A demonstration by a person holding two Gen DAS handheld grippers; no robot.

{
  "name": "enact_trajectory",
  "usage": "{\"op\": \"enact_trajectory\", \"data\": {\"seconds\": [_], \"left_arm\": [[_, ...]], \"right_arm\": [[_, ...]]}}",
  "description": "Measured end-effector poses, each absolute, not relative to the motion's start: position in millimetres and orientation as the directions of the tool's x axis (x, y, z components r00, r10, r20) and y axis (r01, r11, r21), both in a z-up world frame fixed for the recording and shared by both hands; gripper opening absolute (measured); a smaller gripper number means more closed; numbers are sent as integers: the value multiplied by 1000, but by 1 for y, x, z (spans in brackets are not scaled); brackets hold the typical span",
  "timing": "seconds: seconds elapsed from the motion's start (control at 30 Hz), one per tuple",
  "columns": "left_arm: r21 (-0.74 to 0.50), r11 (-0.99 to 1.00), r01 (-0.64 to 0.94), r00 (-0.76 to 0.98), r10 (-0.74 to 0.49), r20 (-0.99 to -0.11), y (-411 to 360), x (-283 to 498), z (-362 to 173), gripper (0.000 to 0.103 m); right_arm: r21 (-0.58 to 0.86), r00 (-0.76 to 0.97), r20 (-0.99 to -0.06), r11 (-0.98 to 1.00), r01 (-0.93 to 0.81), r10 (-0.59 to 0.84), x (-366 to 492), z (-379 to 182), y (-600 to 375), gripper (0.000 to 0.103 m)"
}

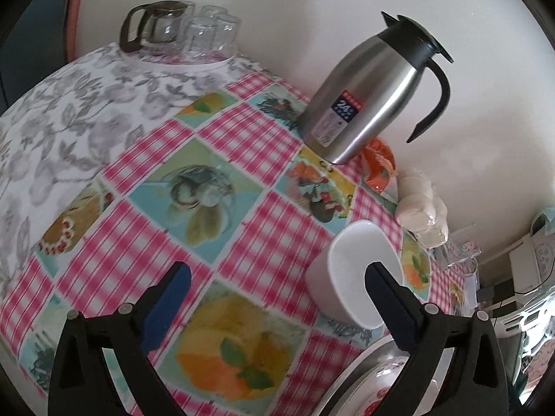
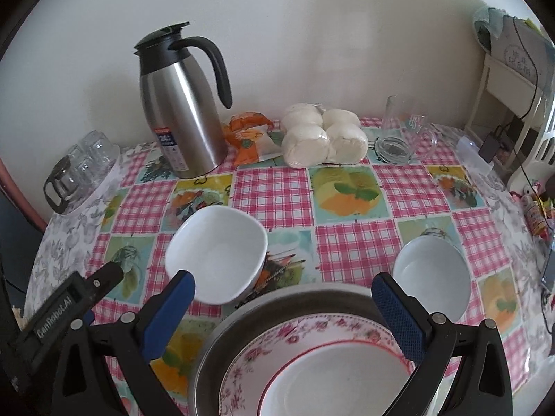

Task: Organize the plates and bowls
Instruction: 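Move both tools toward the white square bowl beside the basin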

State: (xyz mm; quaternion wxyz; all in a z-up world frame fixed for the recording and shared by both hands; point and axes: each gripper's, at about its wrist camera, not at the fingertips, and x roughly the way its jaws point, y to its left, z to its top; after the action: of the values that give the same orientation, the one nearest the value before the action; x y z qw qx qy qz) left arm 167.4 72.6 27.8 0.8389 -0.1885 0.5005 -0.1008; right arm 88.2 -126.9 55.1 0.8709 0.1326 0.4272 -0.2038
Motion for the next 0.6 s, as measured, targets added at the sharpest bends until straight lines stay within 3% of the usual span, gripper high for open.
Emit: {"op": "enact_trajectory", "data": {"seconds": [0.6], "left_arm": [[-335,940,62,460,-324,-826,31,204,-1,100]], "right_arm": [[1,411,-879,860,511,-243,145,25,-154,102]]}}
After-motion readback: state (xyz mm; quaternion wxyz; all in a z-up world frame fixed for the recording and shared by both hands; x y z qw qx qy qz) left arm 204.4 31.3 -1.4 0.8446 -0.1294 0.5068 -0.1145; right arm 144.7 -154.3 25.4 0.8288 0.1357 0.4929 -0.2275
